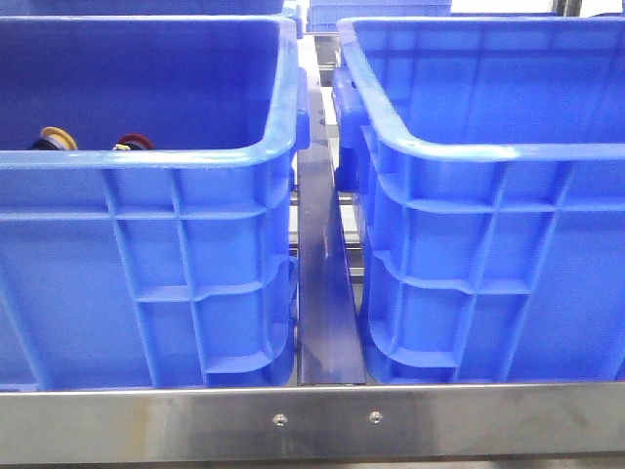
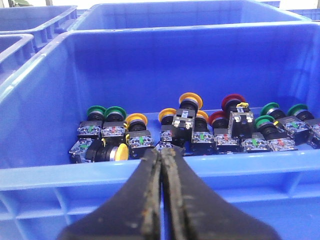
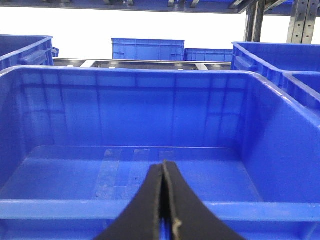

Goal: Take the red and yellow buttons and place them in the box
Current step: 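Lower the left gripper into the button bin toward a yellow-capped button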

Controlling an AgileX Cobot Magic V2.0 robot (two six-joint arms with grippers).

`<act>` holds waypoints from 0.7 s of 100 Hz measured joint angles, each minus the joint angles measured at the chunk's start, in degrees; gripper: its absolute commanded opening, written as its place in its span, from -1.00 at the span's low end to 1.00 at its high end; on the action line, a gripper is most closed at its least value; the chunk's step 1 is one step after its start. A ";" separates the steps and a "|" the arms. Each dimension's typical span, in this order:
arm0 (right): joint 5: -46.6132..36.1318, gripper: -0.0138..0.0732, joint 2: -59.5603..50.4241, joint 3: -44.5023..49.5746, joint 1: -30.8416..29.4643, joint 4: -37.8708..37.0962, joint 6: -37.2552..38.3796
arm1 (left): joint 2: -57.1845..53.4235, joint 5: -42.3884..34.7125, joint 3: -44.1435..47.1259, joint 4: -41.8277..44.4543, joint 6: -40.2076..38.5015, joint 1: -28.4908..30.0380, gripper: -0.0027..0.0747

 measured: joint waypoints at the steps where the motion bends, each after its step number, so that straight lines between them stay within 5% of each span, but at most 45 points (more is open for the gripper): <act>1: 0.00 -0.84 0.00 0.00 0.00 0.00 0.00 | 0.00 0.00 0.00 0.00 0.00 0.00 -0.98; 70: 0.00 -0.84 0.00 0.00 0.00 0.00 0.00 | 0.00 -2.19 -1.03 0.00 0.00 0.00 -0.98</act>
